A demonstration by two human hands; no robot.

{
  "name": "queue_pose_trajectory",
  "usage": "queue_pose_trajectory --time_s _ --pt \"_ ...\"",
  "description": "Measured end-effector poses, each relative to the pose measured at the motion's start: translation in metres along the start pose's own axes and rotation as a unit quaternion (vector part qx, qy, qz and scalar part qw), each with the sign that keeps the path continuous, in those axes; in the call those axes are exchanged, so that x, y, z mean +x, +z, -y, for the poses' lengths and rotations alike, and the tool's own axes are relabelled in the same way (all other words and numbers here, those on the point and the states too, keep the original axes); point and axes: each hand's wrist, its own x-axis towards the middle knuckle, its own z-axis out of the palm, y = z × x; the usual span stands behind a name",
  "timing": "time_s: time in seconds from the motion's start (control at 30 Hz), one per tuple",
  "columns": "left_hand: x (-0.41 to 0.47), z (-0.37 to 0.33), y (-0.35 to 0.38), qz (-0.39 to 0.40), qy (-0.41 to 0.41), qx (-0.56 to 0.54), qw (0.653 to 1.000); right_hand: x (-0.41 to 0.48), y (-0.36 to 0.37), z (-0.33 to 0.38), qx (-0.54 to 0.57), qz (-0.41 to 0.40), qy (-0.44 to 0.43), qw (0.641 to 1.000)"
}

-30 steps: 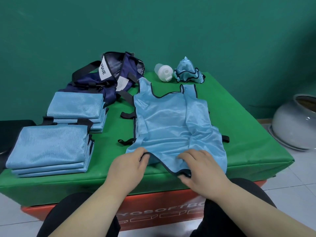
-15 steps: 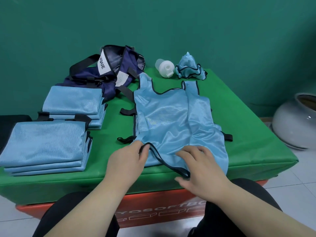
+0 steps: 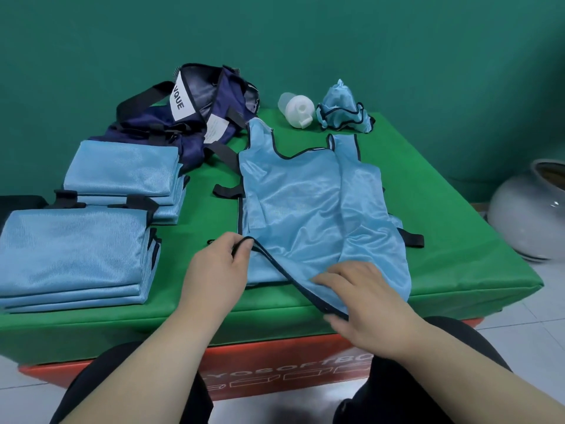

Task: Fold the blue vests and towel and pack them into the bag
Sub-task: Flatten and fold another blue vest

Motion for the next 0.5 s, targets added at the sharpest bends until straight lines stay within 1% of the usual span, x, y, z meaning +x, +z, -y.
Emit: queue_pose_trajectory --time_s 0.2,0.37,0.5 --pt "0.002 0.000 -0.003 0.014 -0.005 -0.003 1.000 -0.005 -0.016 -0.013 0.054 -0.048 0.045 0.996" --pt "-0.001 0.001 -0.008 0.020 0.011 0.006 1.000 -0.005 -0.022 -0.013 0.079 -0.062 0.070 0.992" --pt "0.000 0.007 -0.014 0.014 0.033 0.018 0.999 -0.006 -0.027 -0.013 0.135 -0.104 0.146 0.975"
